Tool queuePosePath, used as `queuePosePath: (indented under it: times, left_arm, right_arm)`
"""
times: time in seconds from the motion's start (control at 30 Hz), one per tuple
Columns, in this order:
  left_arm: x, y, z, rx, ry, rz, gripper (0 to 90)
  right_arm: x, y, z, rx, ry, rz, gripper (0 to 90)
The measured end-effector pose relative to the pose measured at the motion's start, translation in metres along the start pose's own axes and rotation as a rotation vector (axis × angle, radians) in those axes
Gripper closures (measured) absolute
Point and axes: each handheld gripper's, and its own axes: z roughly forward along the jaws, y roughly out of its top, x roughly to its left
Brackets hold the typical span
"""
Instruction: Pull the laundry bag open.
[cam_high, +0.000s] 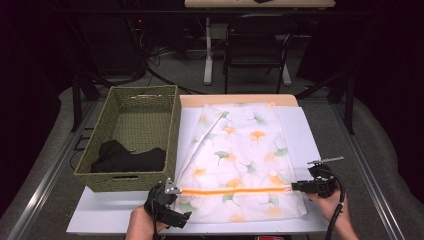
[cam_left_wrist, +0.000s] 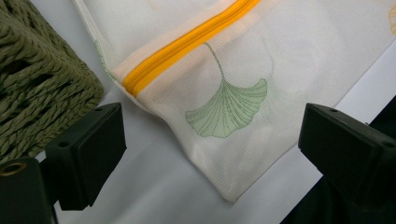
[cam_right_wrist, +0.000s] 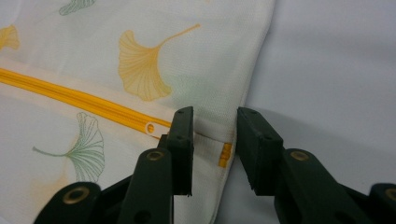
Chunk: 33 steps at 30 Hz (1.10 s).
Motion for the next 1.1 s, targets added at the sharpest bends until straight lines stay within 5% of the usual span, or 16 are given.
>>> queuePosePath:
  times: [0.3, 1.0, 1.1]
  left_arm:
    - [-0.002, -0.0001, 0.0003, 0.004, 0.012, 0.008, 8.0]
    - [-0.0038, 0.0011, 0.0014, 0.007, 0.008, 0.02, 9.8]
    - [-0.005, 0.0015, 0.0023, 0.004, 0.007, 0.025, 9.9]
  right_arm:
    - [0.0091, -0.0013, 0.0025, 0.008, -0.071, -0.037, 70.4]
    - [0.004, -0.0017, 0.0012, 0.001, -0.047, -0.037, 76.2]
    - [0.0067, -0.0013, 0.0017, 0.004, -0.035, -0.049, 84.4]
